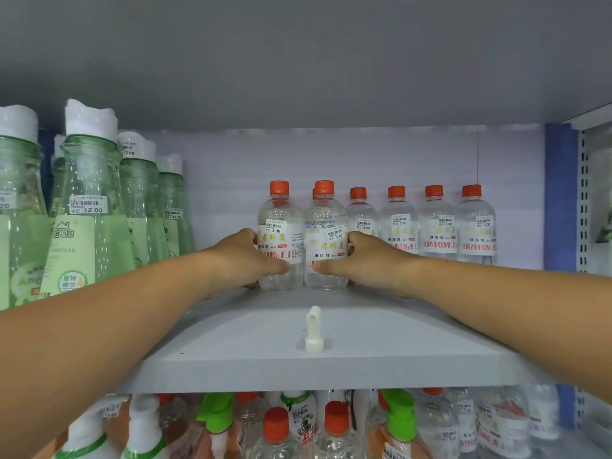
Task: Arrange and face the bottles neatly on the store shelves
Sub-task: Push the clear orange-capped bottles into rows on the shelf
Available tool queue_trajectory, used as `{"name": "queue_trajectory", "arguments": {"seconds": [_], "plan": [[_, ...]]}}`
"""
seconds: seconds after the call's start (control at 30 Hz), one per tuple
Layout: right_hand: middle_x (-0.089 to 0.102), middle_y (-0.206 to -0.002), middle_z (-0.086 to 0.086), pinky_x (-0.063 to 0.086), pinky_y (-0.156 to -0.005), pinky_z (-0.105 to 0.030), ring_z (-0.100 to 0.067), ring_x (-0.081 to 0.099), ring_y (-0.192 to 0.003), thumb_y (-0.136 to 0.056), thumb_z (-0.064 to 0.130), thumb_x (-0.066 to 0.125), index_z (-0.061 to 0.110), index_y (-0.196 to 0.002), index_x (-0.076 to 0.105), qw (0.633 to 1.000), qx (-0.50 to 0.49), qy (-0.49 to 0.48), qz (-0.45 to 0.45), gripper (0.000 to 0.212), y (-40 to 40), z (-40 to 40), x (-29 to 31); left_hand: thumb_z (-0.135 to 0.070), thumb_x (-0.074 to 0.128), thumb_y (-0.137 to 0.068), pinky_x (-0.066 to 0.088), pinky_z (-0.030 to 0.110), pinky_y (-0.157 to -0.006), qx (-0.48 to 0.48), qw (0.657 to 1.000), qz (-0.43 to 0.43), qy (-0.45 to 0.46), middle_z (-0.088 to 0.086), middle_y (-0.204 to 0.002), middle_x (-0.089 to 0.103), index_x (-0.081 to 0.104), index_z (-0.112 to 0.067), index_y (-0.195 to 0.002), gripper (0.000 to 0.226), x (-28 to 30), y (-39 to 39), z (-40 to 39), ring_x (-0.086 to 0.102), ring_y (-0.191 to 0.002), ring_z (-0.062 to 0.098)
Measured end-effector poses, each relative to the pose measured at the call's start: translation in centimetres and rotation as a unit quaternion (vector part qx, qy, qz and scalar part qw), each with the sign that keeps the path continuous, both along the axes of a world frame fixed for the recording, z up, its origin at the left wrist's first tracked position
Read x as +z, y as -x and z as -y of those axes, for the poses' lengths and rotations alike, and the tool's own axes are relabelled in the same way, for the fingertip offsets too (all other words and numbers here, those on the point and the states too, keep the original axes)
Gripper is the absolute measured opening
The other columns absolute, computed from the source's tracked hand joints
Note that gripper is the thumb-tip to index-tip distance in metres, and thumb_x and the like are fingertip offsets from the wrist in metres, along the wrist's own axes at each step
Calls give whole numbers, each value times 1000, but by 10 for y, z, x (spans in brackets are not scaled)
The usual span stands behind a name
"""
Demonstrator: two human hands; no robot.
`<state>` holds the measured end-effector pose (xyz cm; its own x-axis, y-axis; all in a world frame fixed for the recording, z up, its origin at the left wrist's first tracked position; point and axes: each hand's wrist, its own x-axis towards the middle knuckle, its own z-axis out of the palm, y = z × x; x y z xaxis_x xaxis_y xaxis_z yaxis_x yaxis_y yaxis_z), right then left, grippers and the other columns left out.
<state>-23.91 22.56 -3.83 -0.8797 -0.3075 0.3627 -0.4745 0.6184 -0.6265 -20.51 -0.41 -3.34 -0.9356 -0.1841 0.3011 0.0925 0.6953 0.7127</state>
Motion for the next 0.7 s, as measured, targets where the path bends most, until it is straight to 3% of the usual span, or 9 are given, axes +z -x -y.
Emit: {"name": "queue_trajectory", "arguments": {"seconds": [0.1,0.27,0.33,0.4,0.47,0.53,0.57,0.63,0.7], "plan": [[65,-116,12,53,-94,-32,-9,62,-105,-75,60,81,26,-123,56,1000,-17,3,4,63,0,1,2,-49,89,-63,59,40,-94,-14,1000,15,-14,-5,-111,69,51,-29,-122,73,2,-1,0,70,-102,17],[62,-101,9,49,-68,-22,-5,59,-84,-79,53,82,26,-101,55,999,-38,-24,-12,44,-9,3,8,-36,87,-78,60,37,-94,-60,996,16,-67,-4,-113,71,49,-27,-129,65,9,-12,-1,72,-99,15],[66,-111,7,56,-79,-25,-8,64,-94,-81,46,83,27,-104,56,999,-12,-39,27,40,-19,3,13,-36,85,-81,59,39,-95,-56,997,28,-49,-3,-107,70,55,-26,-116,47,11,-22,-6,71,-97,16],[61,-133,5,53,-103,-36,-18,63,-116,-82,48,81,21,-130,54,992,-10,-89,85,60,-32,2,20,-43,81,-84,57,42,-98,-28,999,38,3,-2,-103,65,55,-24,-106,39,13,-38,-12,69,-102,21],[58,-136,0,53,-104,-40,-23,63,-117,-89,51,72,15,-145,46,985,-46,-121,112,72,-56,-7,30,-51,74,-88,56,44,-99,13,999,0,47,2,-112,61,51,-19,-126,55,21,-59,-18,66,-109,26],[63,-128,-4,58,-93,-39,-20,67,-105,-95,51,65,14,-145,47,990,-81,-102,50,65,-88,-23,36,-53,70,-87,53,42,-101,30,994,-107,10,0,-126,62,43,-22,-146,71,27,-89,-22,65,-111,25],[66,-122,0,59,-89,-36,-15,68,-99,-97,50,63,18,-143,49,991,-99,-86,-10,58,-106,-35,33,-52,69,-87,52,39,-100,14,985,-170,-21,-5,-128,62,43,-28,-146,69,22,-112,-24,65,-110,20],[68,-111,9,56,-82,-28,-6,65,-93,-99,42,61,29,-133,58,982,-101,2,-162,37,-152,-64,6,-48,67,-85,52,33,-94,-44,955,-285,-64,-16,-126,64,50,-38,-135,53,-10,-166,-28,66,-108,7],[70,-100,6,56,-81,-31,-12,67,-91,-100,27,61,32,-116,65,947,-39,159,-277,17,-200,-91,-38,-36,65,-87,50,28,-91,-77,922,-367,-95,-12,-121,68,55,-43,-122,37,-61,-217,-33,66,-111,8]]}}
